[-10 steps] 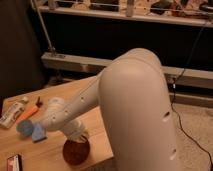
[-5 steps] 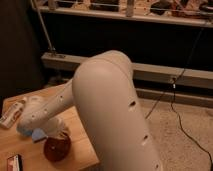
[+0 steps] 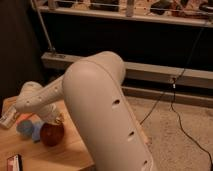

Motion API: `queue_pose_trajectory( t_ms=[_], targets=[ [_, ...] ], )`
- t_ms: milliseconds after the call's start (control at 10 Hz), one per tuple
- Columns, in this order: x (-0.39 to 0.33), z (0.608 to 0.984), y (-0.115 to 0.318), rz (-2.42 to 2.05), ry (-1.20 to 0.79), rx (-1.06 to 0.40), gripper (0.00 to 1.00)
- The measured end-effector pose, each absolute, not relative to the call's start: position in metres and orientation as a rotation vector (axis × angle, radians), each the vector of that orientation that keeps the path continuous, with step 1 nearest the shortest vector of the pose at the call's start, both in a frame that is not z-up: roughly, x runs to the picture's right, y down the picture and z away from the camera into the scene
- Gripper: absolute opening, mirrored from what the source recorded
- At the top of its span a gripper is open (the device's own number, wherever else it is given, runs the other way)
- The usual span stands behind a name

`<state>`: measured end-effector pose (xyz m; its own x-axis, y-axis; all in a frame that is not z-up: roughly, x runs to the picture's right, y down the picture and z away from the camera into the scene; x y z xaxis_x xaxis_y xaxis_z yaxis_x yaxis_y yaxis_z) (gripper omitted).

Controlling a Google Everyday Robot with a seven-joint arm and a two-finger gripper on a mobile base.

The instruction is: Drag the ceramic bowl in a circle

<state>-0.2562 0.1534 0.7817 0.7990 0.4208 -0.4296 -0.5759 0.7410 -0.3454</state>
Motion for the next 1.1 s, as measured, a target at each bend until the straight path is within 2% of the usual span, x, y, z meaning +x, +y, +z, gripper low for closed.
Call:
queue_pose_trajectory(
  t_ms=[500, 800, 1100],
  targets=[
    [-0.21, 0.84, 0.095, 0.703, 0.453, -0.427, 0.0],
    [-0.139, 0.866, 0.064, 0.872, 0.56, -0.4, 0.0],
    [-0.059, 0.87, 0.056, 0.982, 0.671, -0.367, 0.0]
  ],
)
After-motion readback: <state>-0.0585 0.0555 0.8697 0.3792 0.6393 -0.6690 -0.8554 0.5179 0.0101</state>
